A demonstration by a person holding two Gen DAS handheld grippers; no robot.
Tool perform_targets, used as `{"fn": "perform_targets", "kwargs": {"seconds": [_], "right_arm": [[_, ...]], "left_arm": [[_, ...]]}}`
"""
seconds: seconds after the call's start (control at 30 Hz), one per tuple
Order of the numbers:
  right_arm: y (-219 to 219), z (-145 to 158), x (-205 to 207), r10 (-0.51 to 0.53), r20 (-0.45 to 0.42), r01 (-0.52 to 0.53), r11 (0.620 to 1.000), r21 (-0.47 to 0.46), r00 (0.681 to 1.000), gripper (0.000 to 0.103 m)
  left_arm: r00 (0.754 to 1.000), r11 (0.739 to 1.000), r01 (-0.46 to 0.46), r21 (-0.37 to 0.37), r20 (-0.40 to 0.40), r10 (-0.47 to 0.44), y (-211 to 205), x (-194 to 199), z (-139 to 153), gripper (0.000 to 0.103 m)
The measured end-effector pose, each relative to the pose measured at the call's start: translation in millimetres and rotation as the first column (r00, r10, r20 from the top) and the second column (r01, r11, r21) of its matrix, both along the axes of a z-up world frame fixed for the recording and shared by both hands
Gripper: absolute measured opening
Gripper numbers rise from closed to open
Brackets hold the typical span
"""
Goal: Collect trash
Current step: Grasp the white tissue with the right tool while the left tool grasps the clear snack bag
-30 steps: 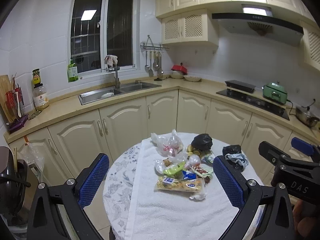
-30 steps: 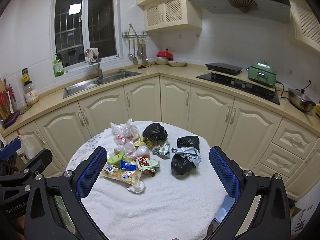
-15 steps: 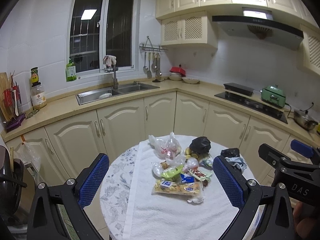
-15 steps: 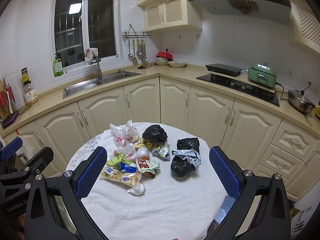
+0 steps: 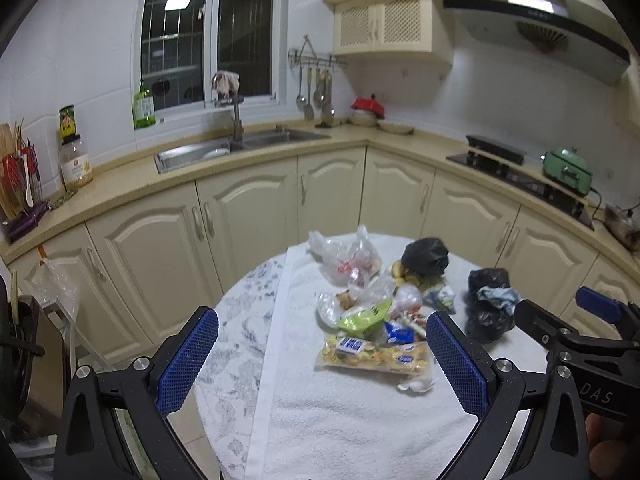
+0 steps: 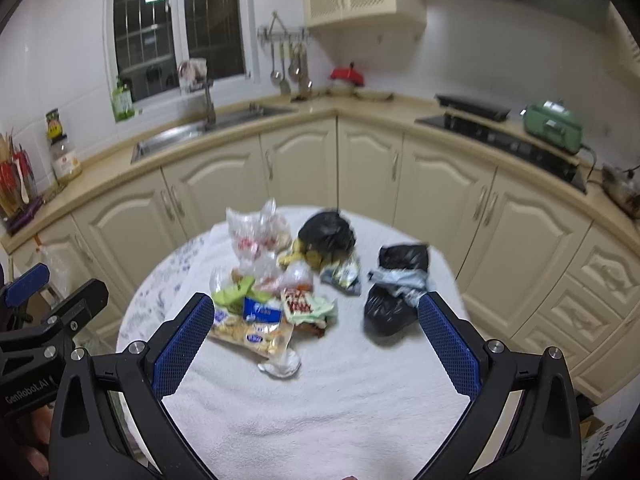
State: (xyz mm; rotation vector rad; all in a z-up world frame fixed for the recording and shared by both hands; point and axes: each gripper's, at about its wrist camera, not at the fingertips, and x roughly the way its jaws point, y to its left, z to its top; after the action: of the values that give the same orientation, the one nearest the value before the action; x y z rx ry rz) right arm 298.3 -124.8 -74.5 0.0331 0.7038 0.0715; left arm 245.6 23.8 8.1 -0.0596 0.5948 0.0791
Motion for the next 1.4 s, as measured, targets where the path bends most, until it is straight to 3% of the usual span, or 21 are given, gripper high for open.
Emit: {"fn": "perform_targets", "kwargs": {"seconds": [0.27,0.63,0.93,1.13,1.2,1.4], "right_arm": [[6.3,-59.1,32.1,0.053,-0.134,-0.048,0.998,0.037,0.990,0.094],[23.3,-134.9,60.5,0.125,-0.313,-0.118,0.992,0.041,0.941,0.085],[33.2,-162.4,72.6,0.125,-0.371,-0.127,0.992,0.018,0.920,0.073],[39.3,-172.4,72.4,0.147,-0.371,-0.161,0.987,-0.005,0.917,0.057],[36.8,-170.9,70.1,0.160,-0.366,-0.168,0.986,0.010,0.917,0.039],[15.3,-167.8,65.2,0.129,-0.369,-0.130,0.991,0.022,0.920,0.038]], "left_arm": [[0.994,1.000,0.003,-0.003,-0.113,-0.003,10.8,44.0,-29.4,0.102],[0.975,1.000,0.007,-0.023,-0.224,-0.012,23.7,91.5,-81.5,0.102],[0.967,1.000,0.013,-0.028,-0.252,-0.019,25.1,104.9,-100.4,0.102],[0.964,0.999,0.041,-0.028,-0.262,-0.047,18.9,114.5,-105.5,0.102],[0.961,0.997,0.075,-0.019,-0.266,-0.077,13.4,121.3,-106.8,0.102],[0.926,0.971,0.238,0.018,-0.305,-0.221,-4.1,146.2,-121.1,0.102]]}}
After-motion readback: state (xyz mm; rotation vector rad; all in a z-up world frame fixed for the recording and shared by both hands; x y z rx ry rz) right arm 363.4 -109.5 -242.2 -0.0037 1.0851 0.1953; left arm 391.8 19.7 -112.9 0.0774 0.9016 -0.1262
